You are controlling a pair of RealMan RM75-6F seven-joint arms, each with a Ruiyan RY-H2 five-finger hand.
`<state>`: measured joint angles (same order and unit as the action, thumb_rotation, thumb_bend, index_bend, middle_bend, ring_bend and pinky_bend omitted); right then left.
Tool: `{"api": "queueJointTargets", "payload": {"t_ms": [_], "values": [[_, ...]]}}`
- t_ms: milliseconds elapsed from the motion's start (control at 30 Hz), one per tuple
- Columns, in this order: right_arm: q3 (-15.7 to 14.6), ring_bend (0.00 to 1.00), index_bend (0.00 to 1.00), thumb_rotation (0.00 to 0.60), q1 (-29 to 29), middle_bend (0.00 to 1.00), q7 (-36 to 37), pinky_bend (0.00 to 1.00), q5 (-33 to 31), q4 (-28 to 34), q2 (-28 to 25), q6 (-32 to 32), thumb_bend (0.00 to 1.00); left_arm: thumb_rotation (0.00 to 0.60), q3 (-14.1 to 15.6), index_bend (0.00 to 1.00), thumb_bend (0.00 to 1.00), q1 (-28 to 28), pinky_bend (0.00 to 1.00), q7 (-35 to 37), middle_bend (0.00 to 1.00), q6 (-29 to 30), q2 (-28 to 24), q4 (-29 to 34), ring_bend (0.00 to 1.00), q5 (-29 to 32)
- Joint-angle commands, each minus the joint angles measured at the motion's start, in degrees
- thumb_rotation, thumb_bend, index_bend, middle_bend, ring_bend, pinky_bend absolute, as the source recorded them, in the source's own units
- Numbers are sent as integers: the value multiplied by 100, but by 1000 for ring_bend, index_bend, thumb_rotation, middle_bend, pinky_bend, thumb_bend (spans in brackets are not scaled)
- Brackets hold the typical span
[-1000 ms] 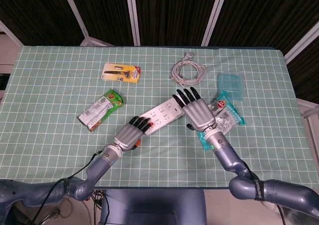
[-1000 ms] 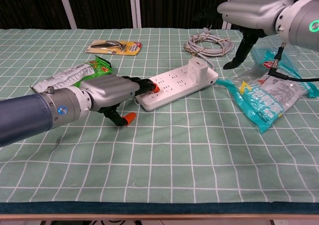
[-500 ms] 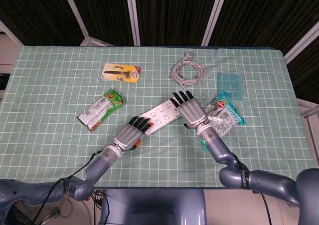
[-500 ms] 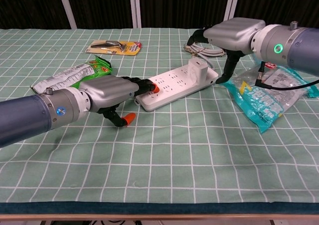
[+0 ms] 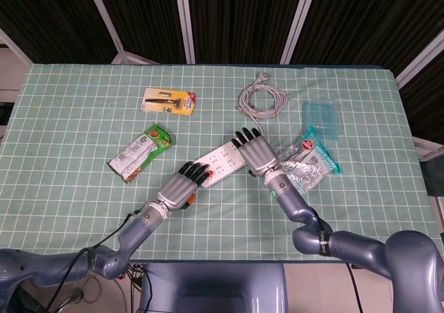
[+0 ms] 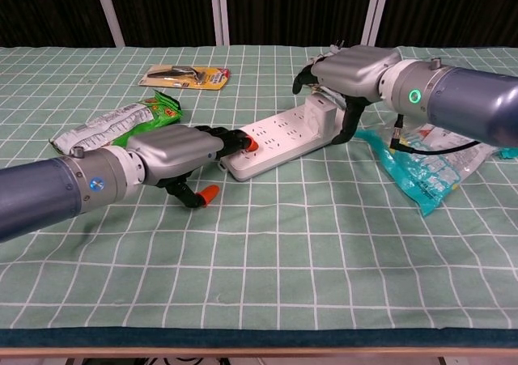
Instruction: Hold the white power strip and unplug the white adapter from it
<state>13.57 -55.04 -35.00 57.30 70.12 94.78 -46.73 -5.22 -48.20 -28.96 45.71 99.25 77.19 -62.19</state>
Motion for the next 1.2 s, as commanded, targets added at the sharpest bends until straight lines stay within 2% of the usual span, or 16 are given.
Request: {"api": "queueJointTargets", "payload": {"t_ms": [33,233,567,833,1200], "values": [[-38,106,194,600,-62,145,44,176,-16,-244,137,72,238,600,8,81,517,-5,85,18,7,-9,-5,-15,0,-2],[-81,115,234,600,-89,157,176,181,-69,-614,311,176,237,600,22,81,517,-29,85,48,7,-16,11,-51,0,-24],[-111,124,302,600,-102,175,482,193,101,-830,403,200,249,600,59,81,518,-54,85,59,7,-17,85,-83,0,-28],[-142,126,370,600,-118,188,652,197,240,-1005,484,204,419,600,77,81,517,-72,85,61,7,-15,124,-102,0,-36],[-153,126,488,600,-112,206,723,197,415,-930,438,82,578,600,87,81,517,-83,89,61,8,-4,137,-111,0,-17]]}}
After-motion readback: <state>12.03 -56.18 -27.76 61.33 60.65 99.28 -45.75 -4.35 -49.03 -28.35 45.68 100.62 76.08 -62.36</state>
